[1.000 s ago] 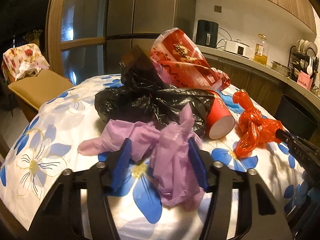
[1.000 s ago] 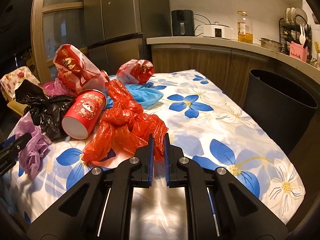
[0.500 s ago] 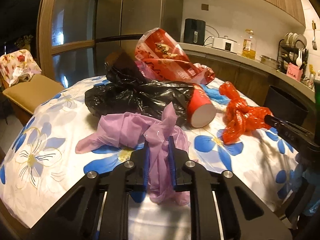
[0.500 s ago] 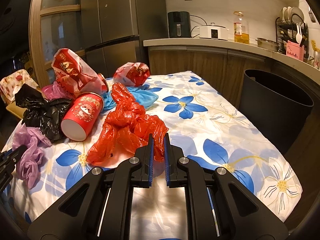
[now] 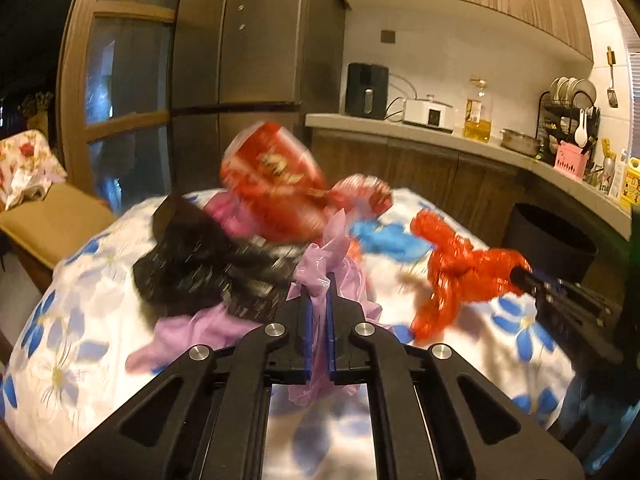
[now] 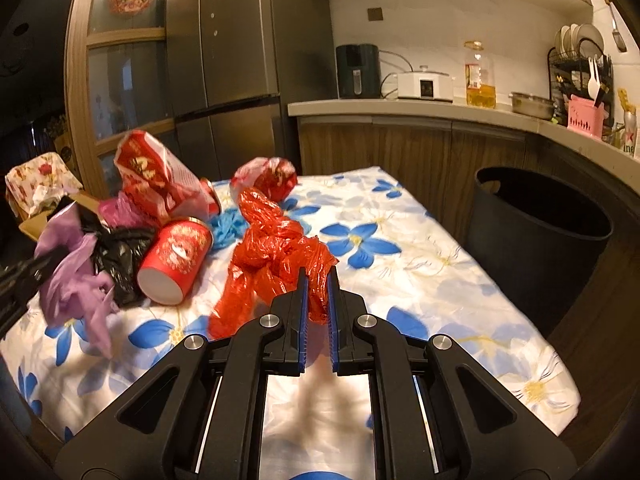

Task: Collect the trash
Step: 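Carry the purple glove and red bag in both tools over the black bin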

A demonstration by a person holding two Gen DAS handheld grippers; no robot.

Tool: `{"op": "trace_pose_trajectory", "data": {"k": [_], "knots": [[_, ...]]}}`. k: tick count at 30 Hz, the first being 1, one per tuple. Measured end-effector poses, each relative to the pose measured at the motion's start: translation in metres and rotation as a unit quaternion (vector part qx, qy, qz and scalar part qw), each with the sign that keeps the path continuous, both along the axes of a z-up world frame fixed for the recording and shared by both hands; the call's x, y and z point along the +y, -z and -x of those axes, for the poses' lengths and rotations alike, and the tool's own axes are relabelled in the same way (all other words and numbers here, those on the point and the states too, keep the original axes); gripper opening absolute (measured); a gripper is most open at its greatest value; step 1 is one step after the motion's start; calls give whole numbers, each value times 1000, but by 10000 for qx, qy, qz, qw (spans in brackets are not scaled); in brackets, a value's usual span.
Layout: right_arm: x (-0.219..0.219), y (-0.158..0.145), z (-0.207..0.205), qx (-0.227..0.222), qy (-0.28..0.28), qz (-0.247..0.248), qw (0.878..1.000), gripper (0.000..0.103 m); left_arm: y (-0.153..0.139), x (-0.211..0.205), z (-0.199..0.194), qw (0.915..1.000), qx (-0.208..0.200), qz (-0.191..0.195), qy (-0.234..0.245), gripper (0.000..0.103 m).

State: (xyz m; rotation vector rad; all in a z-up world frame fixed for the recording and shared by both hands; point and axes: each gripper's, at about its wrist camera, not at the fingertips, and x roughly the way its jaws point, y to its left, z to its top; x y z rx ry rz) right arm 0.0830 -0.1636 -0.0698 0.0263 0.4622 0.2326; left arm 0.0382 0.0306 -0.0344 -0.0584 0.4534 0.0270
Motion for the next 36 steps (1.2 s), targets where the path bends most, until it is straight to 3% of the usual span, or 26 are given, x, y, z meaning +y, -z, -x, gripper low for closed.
{"op": "trace_pose_trajectory", "data": {"k": [6,13,19,27,36], "knots": [[-20,-21,6,-235,83,-57,9997,8,-13,-20,-24,9996,49,213,197,4],[-52,-42,5,-435,363,-32,9984,8,-33,-62,-42,9988,-122,58,479,4],[-84,-57,1,-559,717,-86,9958,8,-52,-97,-62,9957,-236,200,872,3],[-128,-82,-6,-892,1363,-90,9866,8,-79,-161,-93,9824,-638,269,1735,3],[-188,-91,-26,-1006,2110,-34,9723,8,-84,-236,-128,9697,-846,171,2287,3]]}}
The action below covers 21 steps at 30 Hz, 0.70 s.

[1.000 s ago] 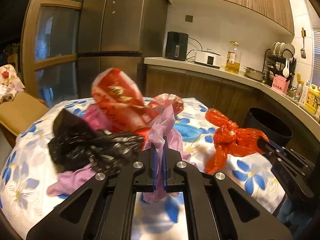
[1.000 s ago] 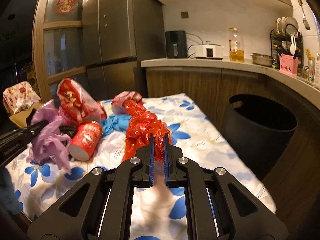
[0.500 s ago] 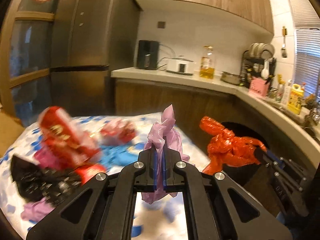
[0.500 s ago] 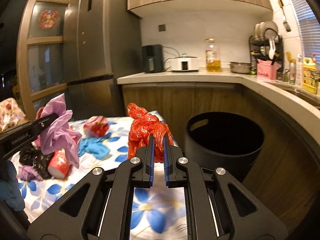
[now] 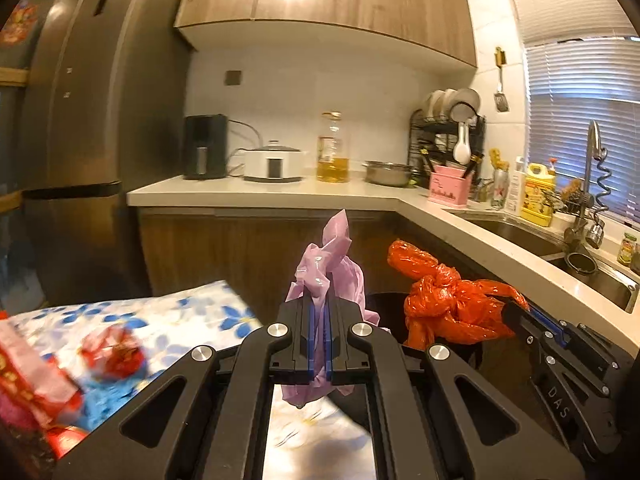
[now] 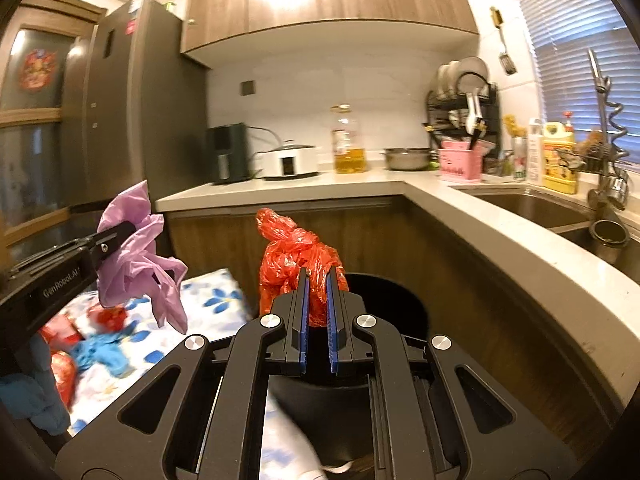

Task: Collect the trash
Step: 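Carry the purple glove and red bag in both tools over the black bin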

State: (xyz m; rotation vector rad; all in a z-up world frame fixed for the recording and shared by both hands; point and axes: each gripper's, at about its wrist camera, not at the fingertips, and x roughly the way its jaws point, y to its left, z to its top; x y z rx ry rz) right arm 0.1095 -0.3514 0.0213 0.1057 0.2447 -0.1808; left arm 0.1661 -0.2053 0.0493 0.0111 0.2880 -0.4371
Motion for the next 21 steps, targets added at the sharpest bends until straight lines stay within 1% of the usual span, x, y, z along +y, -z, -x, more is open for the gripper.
{"op": "trace_pose_trajectory", "data": {"k": [5,7,12,21], "knots": [[-24,6,-14,117,229,-48,9997,8,11,-32,-19,9994,109,-98,305,3],[-30,10,-20,166,284,-49,9994,8,15,-39,-22,9992,126,-134,347,3],[-41,15,-29,196,273,-108,9994,8,24,-55,-32,9984,186,-168,506,3],[-48,27,-45,375,267,-178,9988,8,49,-70,-51,9965,413,-318,657,4]]}}
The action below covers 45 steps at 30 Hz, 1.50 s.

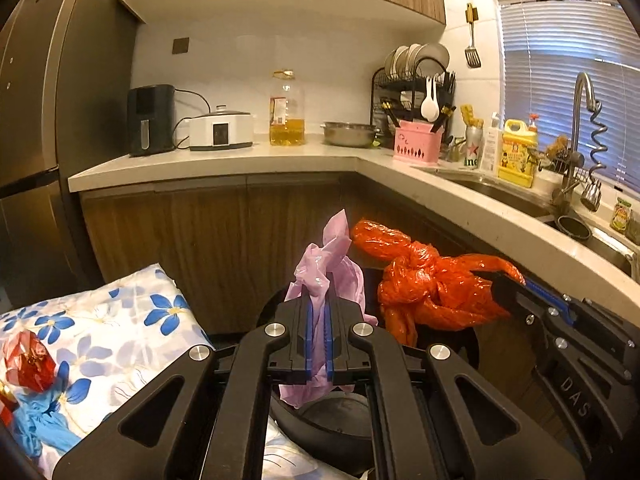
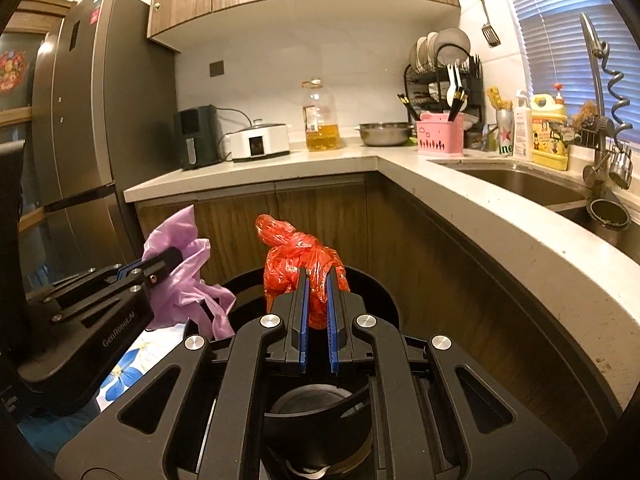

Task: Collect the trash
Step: 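Carry the purple glove and red bag in both tools over the black bin, then open both tools to drop the glove and bag into the bin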

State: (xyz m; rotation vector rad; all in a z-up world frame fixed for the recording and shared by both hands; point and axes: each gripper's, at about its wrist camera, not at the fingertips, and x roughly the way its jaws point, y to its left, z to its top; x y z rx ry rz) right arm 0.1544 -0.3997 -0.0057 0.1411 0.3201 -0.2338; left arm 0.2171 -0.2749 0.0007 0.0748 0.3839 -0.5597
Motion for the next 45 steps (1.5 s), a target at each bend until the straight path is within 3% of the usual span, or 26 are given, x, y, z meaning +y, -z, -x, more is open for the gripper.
{"op": "trace_pose_trajectory", "data": {"k": [5,8,10,13,21,25,28,36,39,45], "knots": [[-4,9,-9,126,-16,-41,9999,8,9,-3,-5,9999,94,-65,33,9],[-7,13,-13,183,-19,-96,9998,9,13,-5,-6,9999,101,-124,39,22],[-8,15,-15,214,-54,-95,9997,9,15,-4,-6,9999,102,-107,41,40],[-9,18,-19,297,-57,-66,9995,9,15,-2,-5,9999,13,-102,8,49],[-15,24,-22,374,-32,-156,9992,37,17,5,-6,9999,19,-116,-114,70],[-14,24,-20,381,-20,-137,9992,45,16,11,-5,9998,41,-61,-176,77],[-13,25,-18,385,-21,-146,9991,58,16,14,-1,9995,-61,-127,-284,84],[-6,23,-4,321,14,-47,9995,77,18,31,9,9986,-52,-126,-515,88],[-1,22,5,274,-3,9,9996,83,18,39,15,9981,-89,-106,-597,97],[7,20,21,249,6,35,9997,88,17,51,29,9973,-120,-136,-713,97]]}}
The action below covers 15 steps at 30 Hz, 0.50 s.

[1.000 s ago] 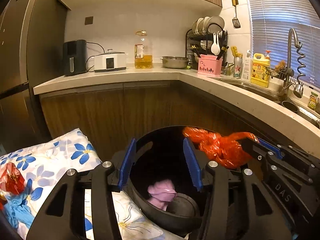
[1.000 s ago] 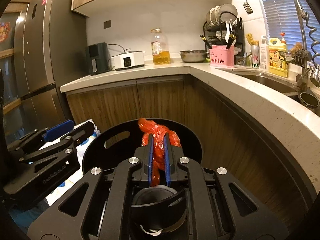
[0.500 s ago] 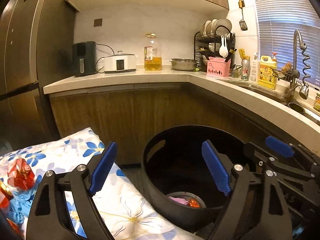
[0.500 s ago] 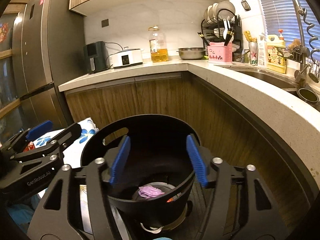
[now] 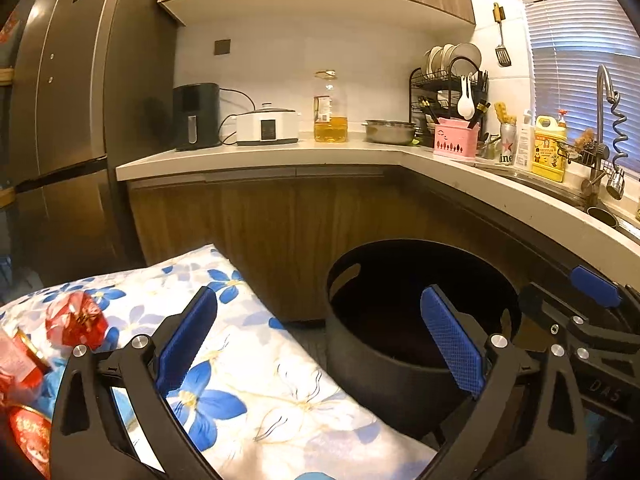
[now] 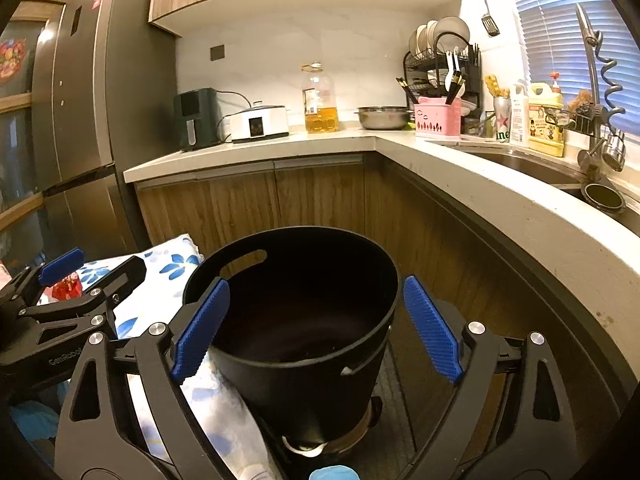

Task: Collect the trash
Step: 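Open both tools to drop the glove and bag into the bin, then move both open tools back toward the trash on the table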

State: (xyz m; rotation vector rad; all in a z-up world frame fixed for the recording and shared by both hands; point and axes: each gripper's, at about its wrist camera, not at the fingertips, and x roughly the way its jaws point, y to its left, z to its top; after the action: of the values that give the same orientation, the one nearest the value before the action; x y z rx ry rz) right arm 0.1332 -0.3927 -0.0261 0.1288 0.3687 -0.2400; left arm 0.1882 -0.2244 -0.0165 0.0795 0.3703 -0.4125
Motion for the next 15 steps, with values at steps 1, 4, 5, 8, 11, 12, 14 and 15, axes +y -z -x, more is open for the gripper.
{"op": "trace_pose_trajectory", "data": {"k": [1,4,5,8,11,12,14,15], "knots": [[1,-1,2,-2,-2,-8,10000,88,0,3,3,10000,2,14,-7,97],[6,-3,11,-32,8,22,10000,88,-1,9,11,10000,-28,30,-85,97],[9,-4,15,-51,-5,44,10000,88,-1,12,13,9999,-38,34,-112,97],[18,-4,26,-79,-44,82,9999,88,-1,22,24,9998,-79,38,-193,97],[26,-2,35,-96,-56,108,9999,90,0,34,35,9995,-132,36,-288,97],[29,-2,39,-110,-70,107,9999,90,1,39,38,9994,-122,43,-329,97],[35,-2,44,-125,-91,86,9998,90,3,50,45,9991,-70,69,-416,97],[39,-2,46,-127,-130,87,9998,90,4,54,48,9990,-49,90,-441,97]]}}
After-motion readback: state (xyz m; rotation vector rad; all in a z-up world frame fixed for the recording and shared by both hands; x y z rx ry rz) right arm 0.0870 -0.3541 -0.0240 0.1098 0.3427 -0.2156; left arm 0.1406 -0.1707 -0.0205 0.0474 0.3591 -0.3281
